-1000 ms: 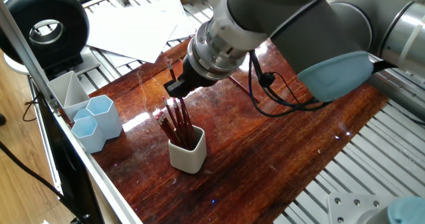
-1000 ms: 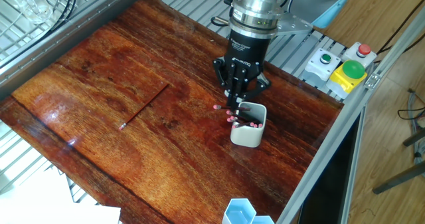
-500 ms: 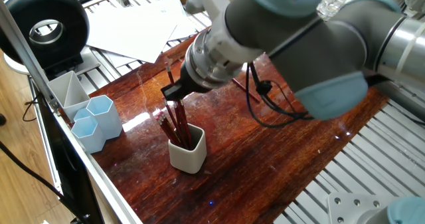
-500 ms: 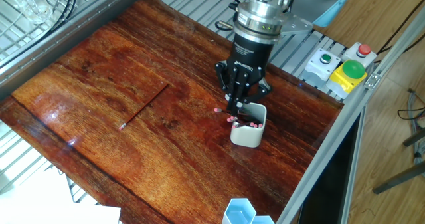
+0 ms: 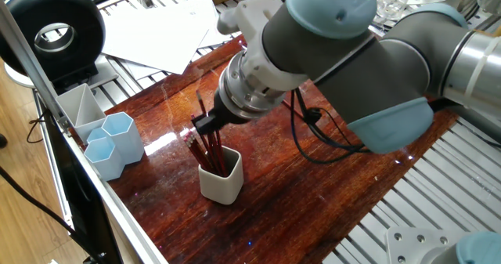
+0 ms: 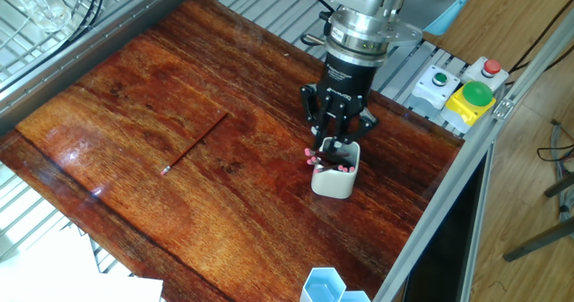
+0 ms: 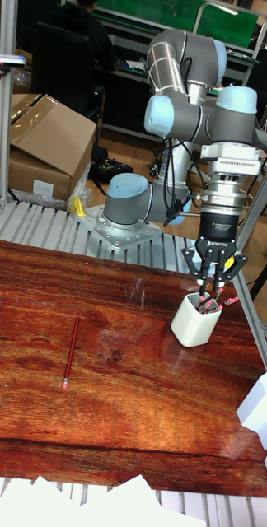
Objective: Put the pen into the pen holder
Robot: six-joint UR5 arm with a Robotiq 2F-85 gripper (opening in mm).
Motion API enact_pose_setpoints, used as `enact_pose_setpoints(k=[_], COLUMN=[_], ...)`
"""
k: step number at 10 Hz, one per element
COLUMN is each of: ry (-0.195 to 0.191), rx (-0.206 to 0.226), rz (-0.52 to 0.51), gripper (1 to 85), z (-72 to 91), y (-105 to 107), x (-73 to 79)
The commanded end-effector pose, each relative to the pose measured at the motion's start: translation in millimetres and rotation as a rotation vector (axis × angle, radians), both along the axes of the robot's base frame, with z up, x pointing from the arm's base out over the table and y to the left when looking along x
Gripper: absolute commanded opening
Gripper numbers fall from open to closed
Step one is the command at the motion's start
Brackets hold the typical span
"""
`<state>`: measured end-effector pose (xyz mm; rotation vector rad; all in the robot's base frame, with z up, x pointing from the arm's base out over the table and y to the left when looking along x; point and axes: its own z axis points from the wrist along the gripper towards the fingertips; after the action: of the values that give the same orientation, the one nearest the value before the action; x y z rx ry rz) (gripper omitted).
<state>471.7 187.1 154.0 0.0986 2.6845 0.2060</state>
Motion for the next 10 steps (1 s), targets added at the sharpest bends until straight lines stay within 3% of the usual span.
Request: enact_pose_setpoints(k=[1,3,4,6,7,9,10], ry=[0.039,0.041,0.048,0.058,0.096,0.31,0.356], rx=[0.012,0.007,0.039,0.012,-0.001,-0.071,-0.084], rz=[0.021,0.023,0.014,0.029,0.028,0.025,0.044], gripper=[32.3,32.3,32.3,33.0,33.0,31.3,31.0], z=[-4.1,-4.8,-4.1,-5.8,-8.2,-1.5,7.0], y=[5.0,3.1,8.9,2.8,0.5,-22.1,-35.1], x=[-11.0,-10.9,-12.0,-14.3,-23.7,-75.2,-82.4])
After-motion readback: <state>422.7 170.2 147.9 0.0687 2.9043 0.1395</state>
